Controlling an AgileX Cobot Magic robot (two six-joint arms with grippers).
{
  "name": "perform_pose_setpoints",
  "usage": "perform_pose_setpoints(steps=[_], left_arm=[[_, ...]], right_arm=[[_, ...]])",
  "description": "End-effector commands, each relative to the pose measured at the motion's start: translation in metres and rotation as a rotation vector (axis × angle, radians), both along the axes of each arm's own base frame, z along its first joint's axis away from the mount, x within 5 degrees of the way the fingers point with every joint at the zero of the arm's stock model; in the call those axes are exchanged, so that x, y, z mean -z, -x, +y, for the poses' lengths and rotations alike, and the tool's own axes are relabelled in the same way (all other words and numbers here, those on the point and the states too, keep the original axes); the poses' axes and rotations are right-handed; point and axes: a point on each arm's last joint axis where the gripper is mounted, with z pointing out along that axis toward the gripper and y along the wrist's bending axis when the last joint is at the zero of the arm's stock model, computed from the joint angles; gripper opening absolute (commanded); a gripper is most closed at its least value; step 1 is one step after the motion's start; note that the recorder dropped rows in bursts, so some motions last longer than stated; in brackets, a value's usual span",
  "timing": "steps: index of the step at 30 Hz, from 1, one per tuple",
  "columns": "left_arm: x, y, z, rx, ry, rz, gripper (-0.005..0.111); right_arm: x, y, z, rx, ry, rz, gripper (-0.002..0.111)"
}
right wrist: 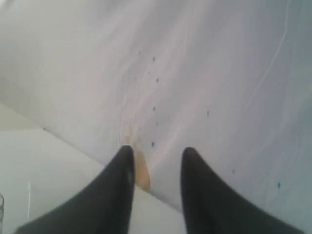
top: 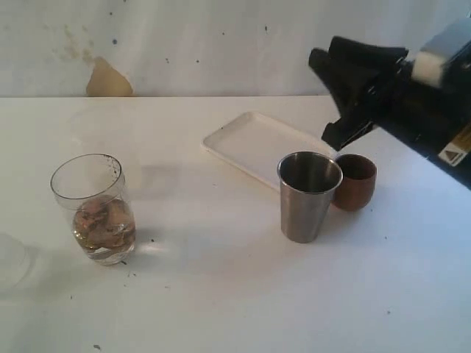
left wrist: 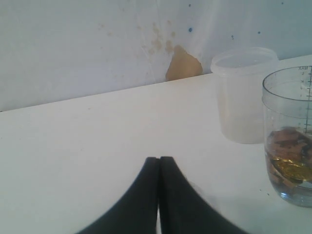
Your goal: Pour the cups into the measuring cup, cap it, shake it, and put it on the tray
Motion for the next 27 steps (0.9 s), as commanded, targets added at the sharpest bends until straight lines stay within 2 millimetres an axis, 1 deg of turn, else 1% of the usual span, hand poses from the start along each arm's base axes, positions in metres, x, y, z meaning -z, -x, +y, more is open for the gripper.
perform_pose_setpoints(steps=[1, 3, 6, 8, 12, 14, 16, 18, 22, 25, 27], left_arm=[[0.001, 0.000, 0.000, 0.006, 0.002, -0.005, 0.001], [0.001, 0.000, 0.000, 0.006, 0.002, -0.005, 0.001], [0.001, 0.000, 0.000, 0.006, 0.002, -0.005, 0.001], [0.001, 0.000, 0.000, 0.006, 0.002, -0.005, 0.001], [0.001, 0.000, 0.000, 0.006, 0.002, -0.005, 0.001], [0.001, 0.000, 0.000, 0.006, 0.002, -0.005, 0.001], [0.001, 0.000, 0.000, 0.006, 0.002, -0.005, 0.001], [0.001, 0.000, 0.000, 0.006, 0.002, -0.005, 0.001], [0.001, 0.000, 0.000, 0.006, 0.002, -0.005, 0.001], [0.001, 0.000, 0.000, 0.006, 0.002, -0.005, 0.001], [0.001, 0.000, 0.000, 0.006, 0.002, -0.005, 0.001]], right_arm=[[-0.044, 0.035, 0.005, -0.067, 0.052, -0.176, 0.004], [-0.057, 0.050, 0.006, -0.077, 0.079, -0.188, 0.000], [-0.075, 0.071, -0.001, -0.027, 0.009, -0.091, 0.000], [-0.087, 0.090, -0.010, 0.054, -0.045, -0.020, 0.000], [-0.099, 0.125, -0.026, 0.236, -0.059, 0.048, 0.000], [-0.103, 0.147, -0.034, 0.308, -0.099, 0.069, 0.000], [-0.102, 0.167, -0.041, 0.369, -0.127, 0.069, 0.000], [-0.101, 0.190, -0.046, 0.394, -0.161, 0.025, 0.000], [-0.088, 0.227, -0.047, 0.382, -0.193, -0.087, 0.000], [-0.078, 0.245, -0.048, 0.372, -0.208, -0.152, 0.000], [-0.075, 0.256, -0.049, 0.371, -0.220, -0.194, 0.000]])
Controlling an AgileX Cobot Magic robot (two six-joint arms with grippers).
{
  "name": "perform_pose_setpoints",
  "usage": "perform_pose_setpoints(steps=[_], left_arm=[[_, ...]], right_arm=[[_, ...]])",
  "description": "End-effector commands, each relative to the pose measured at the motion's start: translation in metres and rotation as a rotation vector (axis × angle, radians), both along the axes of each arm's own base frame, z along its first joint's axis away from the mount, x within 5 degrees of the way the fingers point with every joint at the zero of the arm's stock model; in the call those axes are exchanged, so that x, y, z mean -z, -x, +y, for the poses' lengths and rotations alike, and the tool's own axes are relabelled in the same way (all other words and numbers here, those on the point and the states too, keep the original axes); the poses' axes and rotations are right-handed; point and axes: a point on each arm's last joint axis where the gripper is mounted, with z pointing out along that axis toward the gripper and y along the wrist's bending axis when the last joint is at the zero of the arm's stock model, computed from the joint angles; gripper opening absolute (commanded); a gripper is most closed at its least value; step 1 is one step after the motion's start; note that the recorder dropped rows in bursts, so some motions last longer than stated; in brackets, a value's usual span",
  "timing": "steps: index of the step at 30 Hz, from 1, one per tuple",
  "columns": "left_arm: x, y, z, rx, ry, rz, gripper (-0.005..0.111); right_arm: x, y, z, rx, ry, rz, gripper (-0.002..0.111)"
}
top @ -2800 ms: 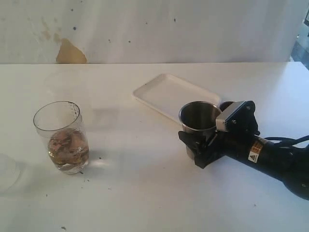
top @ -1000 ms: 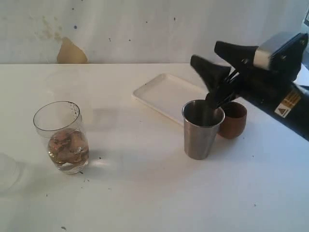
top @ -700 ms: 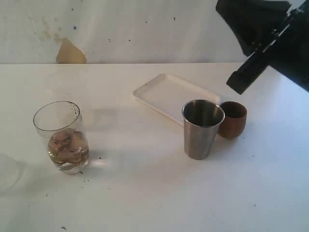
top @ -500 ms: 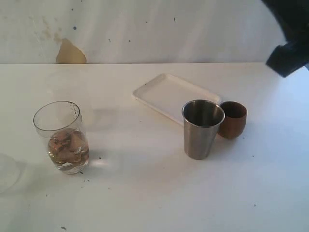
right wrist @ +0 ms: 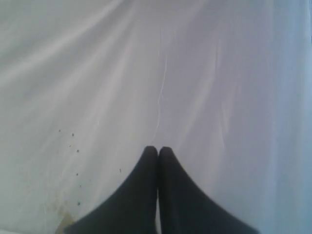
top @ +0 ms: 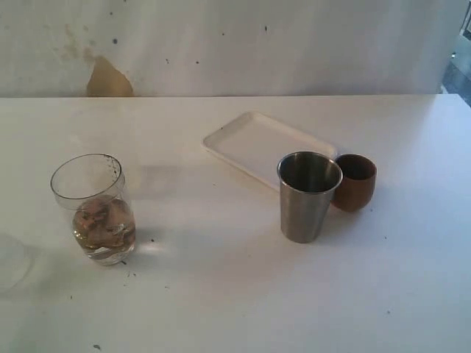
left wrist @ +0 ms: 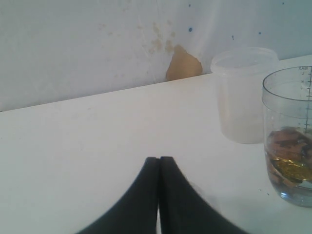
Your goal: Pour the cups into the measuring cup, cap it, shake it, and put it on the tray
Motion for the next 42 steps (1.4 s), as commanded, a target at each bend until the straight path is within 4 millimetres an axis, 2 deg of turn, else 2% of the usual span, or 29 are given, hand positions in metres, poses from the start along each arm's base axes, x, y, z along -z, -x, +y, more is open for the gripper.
perform_pose_setpoints(steps=[1, 14, 18, 21, 24, 26, 29, 30, 34, 37, 39, 42], left_arm=[[0.001, 0.000, 0.000, 0.006, 0.002, -0.005, 0.001], [0.001, 0.000, 0.000, 0.006, 0.002, -0.005, 0.001], [0.001, 0.000, 0.000, 0.006, 0.002, -0.005, 0.001], [0.001, 0.000, 0.000, 0.006, 0.002, -0.005, 0.001], [0.001, 0.000, 0.000, 0.006, 0.002, -0.005, 0.001], [0.001, 0.000, 0.000, 0.006, 0.002, -0.005, 0.001], [0.001, 0.000, 0.000, 0.006, 0.002, -0.005, 0.001], [0.001, 0.000, 0.000, 0.006, 0.002, -0.005, 0.001], [0.001, 0.000, 0.000, 0.006, 0.002, -0.005, 0.001], [0.001, 0.000, 0.000, 0.006, 0.002, -0.005, 0.001], [0.001, 0.000, 0.000, 0.006, 0.002, -0.005, 0.001], [0.001, 0.000, 0.000, 0.006, 0.002, -0.005, 0.001]], right_arm=[[0.009, 0.022, -0.002, 0.005, -0.013, -0.083, 0.000], [0.007, 0.024, 0.002, -0.036, -0.005, -0.105, 0.000], [0.015, 0.019, 0.002, -0.037, -0.007, -0.077, 0.000], [0.030, 0.010, 0.002, -0.025, 0.015, -0.036, 0.000], [0.044, 0.003, -0.001, -0.022, -0.060, -0.012, 0.000], [0.060, -0.005, -0.005, 0.008, -0.108, 0.003, 0.000], [0.077, -0.012, -0.009, 0.077, -0.072, 0.038, 0.000], [0.092, -0.017, -0.009, 0.115, -0.019, 0.075, 0.000], [0.122, -0.025, -0.009, 0.146, 0.057, 0.156, 0.000], [0.147, -0.030, -0.013, 0.189, 0.121, 0.438, 0.000], [0.159, -0.029, -0.014, 0.197, 0.150, 0.566, 0.000], [0.168, -0.028, -0.013, 0.186, 0.157, 0.663, 0.000]])
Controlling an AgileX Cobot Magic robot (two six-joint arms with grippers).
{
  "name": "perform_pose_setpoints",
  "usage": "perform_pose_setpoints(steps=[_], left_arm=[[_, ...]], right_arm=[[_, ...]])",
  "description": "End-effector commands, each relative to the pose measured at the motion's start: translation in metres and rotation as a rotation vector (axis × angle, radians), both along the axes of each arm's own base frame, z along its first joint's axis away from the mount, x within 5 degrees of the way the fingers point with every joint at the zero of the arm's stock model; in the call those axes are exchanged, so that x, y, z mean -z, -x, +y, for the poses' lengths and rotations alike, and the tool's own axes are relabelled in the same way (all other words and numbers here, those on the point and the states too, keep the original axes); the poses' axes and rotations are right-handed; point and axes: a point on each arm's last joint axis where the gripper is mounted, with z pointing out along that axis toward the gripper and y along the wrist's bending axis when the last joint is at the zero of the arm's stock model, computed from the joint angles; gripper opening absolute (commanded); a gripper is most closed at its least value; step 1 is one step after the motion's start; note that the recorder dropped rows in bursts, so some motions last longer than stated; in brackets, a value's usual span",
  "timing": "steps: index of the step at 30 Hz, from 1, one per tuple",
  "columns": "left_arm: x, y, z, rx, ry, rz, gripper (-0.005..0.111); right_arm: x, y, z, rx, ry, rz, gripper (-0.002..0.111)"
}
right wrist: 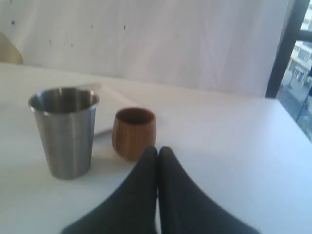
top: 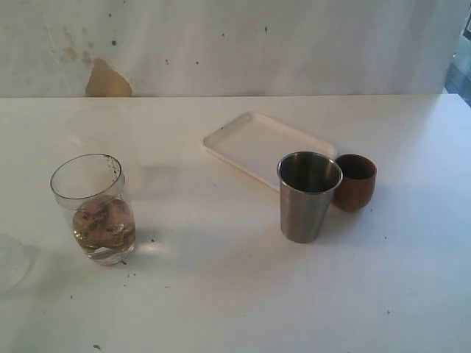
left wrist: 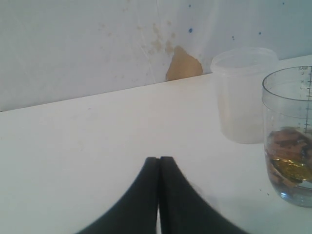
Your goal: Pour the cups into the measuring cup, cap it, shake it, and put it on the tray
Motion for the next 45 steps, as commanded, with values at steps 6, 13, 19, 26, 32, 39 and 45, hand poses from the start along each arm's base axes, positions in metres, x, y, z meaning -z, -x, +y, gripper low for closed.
perform_pose_setpoints(steps=[6, 13, 19, 26, 32, 39, 45], left_arm=[[0.001, 0.000, 0.000, 0.006, 0.002, -0.005, 0.001], [0.001, 0.000, 0.000, 0.006, 0.002, -0.005, 0.001], [0.001, 0.000, 0.000, 0.006, 0.002, -0.005, 0.001], [-0.004, -0.001, 0.000, 0.006, -0.004, -0.053, 0.001], [-0.031, 0.001, 0.002, -0.008, 0.347, -0.356, 0.001], [-0.062, 0.009, 0.006, 0.027, 0.700, -0.557, 0.000], [-0.108, -0.014, -0.004, 0.015, 0.438, -0.160, 0.000]], right_arm=[[0.012, 0.002, 0.001, -0.006, -0.016, 0.115, 0.000], [0.012, 0.002, 0.001, -0.006, -0.025, 0.115, 0.000], [0.012, 0.002, 0.001, -0.006, -0.025, 0.119, 0.000], [0.012, 0.002, 0.001, -0.006, -0.025, 0.119, 0.000], [0.012, 0.002, 0.001, -0.006, -0.023, 0.119, 0.000], [0.012, 0.002, 0.001, -0.006, -0.023, 0.119, 0.000], [0.013, 0.002, 0.001, -0.006, -0.023, 0.121, 0.000]])
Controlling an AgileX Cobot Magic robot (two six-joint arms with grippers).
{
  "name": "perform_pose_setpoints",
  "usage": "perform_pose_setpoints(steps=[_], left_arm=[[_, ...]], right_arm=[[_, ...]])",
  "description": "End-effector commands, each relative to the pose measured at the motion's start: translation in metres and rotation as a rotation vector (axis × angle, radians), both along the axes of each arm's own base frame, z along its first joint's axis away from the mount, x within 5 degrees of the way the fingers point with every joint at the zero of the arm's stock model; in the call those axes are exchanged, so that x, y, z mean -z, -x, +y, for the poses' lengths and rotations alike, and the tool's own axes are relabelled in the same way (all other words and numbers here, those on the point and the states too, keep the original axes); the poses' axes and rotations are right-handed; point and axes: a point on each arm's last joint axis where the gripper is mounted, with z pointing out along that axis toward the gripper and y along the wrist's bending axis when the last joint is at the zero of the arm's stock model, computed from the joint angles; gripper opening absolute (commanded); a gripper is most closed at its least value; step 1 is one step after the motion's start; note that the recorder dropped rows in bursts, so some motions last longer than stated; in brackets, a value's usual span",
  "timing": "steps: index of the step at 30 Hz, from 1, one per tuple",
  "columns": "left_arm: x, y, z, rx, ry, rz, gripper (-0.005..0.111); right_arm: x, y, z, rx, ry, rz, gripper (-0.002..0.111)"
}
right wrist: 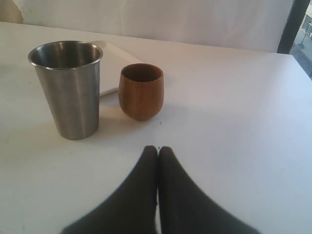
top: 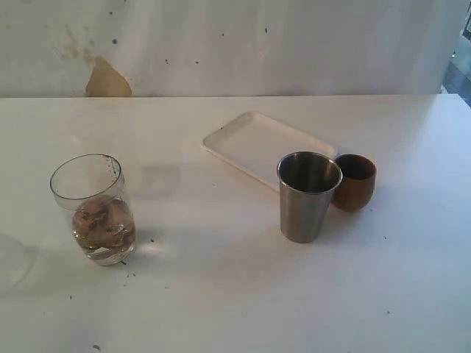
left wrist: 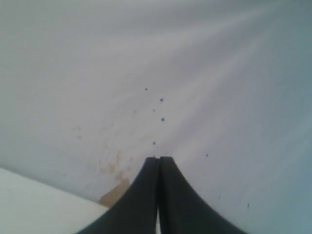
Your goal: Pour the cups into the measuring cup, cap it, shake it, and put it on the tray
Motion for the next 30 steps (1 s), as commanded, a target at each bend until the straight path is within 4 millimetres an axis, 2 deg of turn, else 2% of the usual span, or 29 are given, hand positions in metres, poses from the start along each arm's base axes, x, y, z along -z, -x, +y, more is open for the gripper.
perform_pose_setpoints(steps=[1, 4, 6, 9, 11, 13, 15, 18, 21, 30], left_arm=[[-0.030, -0.022, -0.006, 0.048, -0.213, 0.306, 0.000], [-0.045, -0.049, -0.002, 0.053, -0.307, 0.606, 0.000], [-0.046, -0.066, 0.002, 0.041, -0.301, 0.818, 0.000], [-0.037, -0.096, 0.006, 0.051, -0.313, 1.131, 0.000], [-0.026, -0.116, 0.006, 0.074, -0.301, 1.253, 0.000], [-0.014, -0.131, 0.004, 0.103, -0.269, 1.305, 0.006], [-0.002, -0.143, 0.002, 0.131, -0.244, 1.347, 0.018], [0.013, -0.159, 0.000, 0.176, -0.265, 1.389, 0.046], [0.025, -0.168, 0.000, 0.195, -0.286, 1.420, 0.064], [0.055, -0.190, 0.001, 0.214, -0.295, 1.486, 0.062]], right_arm=[[0.001, 0.000, 0.000, 0.001, 0.005, -0.008, 0.000], [0.001, 0.000, 0.000, 0.001, 0.005, -0.008, 0.000], [0.001, 0.000, 0.000, 0.001, 0.005, -0.008, 0.000], [0.001, 0.000, 0.000, 0.001, 0.005, -0.008, 0.000], [0.001, 0.000, 0.000, 0.001, 0.005, -0.008, 0.000], [0.001, 0.000, 0.000, 0.001, 0.005, -0.008, 0.000], [0.001, 0.000, 0.000, 0.001, 0.005, -0.008, 0.000], [0.001, 0.000, 0.000, 0.001, 0.005, -0.008, 0.000], [0.001, 0.000, 0.000, 0.001, 0.005, -0.008, 0.000], [0.001, 0.000, 0.000, 0.001, 0.005, -0.008, 0.000]])
